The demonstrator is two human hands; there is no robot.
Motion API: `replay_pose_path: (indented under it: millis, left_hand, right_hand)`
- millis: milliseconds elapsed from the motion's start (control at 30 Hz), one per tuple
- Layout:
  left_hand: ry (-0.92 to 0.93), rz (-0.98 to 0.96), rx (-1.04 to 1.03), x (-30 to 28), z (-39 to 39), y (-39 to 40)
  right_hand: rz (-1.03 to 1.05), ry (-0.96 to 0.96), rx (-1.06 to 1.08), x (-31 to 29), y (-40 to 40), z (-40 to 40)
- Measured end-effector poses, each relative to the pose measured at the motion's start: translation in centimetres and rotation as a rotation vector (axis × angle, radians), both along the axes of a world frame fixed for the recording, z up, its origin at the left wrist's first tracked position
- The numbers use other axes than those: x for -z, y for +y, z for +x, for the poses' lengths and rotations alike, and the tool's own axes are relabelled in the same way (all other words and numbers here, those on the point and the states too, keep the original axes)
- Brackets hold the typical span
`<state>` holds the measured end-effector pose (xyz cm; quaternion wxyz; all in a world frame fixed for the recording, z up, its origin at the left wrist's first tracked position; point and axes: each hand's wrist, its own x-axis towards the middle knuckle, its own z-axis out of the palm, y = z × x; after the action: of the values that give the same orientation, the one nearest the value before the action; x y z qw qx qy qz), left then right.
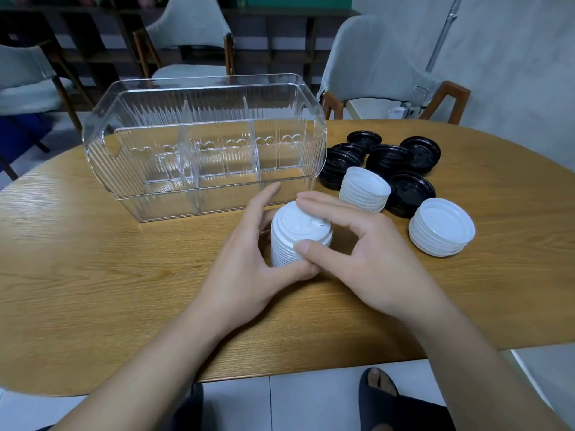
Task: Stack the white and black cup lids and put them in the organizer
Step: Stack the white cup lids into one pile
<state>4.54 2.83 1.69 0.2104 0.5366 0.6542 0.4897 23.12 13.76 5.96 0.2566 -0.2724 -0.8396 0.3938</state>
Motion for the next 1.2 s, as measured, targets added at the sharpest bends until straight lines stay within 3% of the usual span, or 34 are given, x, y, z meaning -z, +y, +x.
replay_pose_path:
  millis: [133, 400, 867, 1033, 1200]
  left_hand:
    - [-0.028, -0.009, 0.023, 0.2, -0.2, 0.1]
    - [-0.046, -0.016, 0.027, 0.5, -0.2, 0.3]
    - [0.107, 0.015, -0.008, 0.0, 0.3, 0.1]
    - [0.113, 0.008, -0.061, -0.1, 0.4, 0.1]
    - [0.122, 0.002, -0.094, -0.2, 0.4, 0.1]
  right_hand:
    - [-0.012, -0.001, -0.011, -0.1, 0.2, -0.1]
    - [0.091, 0.077, 0.172, 0.6, -1.4, -1.1]
    - [-0.088, 0.147, 0.174, 1.0, -1.8, -0.8]
    - [0.302, 0.073, 0.458, 1.3, 1.5, -0.2]
    - [0.575, -0.167, 0.527, 2.8, 4.1, -1.1]
